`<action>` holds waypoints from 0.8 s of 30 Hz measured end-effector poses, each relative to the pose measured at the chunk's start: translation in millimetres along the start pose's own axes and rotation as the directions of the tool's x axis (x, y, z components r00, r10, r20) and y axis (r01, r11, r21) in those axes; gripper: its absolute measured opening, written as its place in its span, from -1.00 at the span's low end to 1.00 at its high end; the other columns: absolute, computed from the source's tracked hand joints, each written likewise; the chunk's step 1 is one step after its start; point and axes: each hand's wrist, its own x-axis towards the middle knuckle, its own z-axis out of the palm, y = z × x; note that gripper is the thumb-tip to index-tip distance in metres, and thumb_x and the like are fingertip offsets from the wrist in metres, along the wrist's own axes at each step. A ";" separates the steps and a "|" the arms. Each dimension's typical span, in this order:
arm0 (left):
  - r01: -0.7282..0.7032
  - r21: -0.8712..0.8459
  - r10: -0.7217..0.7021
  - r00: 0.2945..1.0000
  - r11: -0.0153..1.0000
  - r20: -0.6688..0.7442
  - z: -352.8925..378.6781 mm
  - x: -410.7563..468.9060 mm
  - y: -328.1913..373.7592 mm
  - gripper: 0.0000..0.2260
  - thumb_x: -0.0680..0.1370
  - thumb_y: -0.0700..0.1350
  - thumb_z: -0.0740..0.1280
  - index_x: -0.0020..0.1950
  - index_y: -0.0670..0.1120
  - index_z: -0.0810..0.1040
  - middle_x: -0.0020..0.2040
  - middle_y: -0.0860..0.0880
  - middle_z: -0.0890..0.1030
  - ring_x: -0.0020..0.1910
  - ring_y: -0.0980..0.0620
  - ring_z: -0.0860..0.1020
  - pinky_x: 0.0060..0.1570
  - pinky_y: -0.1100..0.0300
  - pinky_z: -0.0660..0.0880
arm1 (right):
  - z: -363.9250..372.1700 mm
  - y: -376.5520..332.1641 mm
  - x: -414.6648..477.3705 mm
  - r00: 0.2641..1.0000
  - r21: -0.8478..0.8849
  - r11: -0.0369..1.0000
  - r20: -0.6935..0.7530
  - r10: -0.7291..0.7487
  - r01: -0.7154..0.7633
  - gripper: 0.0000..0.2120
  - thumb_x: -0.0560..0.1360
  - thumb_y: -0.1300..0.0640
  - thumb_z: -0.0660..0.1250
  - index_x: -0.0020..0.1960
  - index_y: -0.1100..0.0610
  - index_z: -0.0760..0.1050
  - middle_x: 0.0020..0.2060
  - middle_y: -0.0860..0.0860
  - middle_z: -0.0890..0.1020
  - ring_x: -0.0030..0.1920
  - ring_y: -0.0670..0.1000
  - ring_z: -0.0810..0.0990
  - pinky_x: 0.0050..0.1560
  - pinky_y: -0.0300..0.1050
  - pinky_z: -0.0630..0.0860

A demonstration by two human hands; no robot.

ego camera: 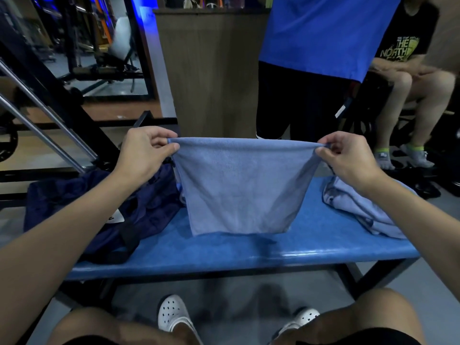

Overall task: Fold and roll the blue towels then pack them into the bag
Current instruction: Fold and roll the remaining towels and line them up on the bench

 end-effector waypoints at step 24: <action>0.544 -0.264 -0.381 0.790 0.796 0.481 -0.3 -16.3 11.7 -0.91 0.60 -0.13 0.36 0.02 -0.15 0.55 -0.21 -0.11 0.57 -0.36 -0.02 0.64 -0.47 0.26 0.52 | -21.8 7.6 -13.4 0.916 0.233 0.912 0.303 0.263 -0.338 -0.90 0.60 0.22 0.28 -0.08 0.22 0.46 -0.34 0.13 0.46 -0.50 0.05 0.49 -0.54 -0.17 0.36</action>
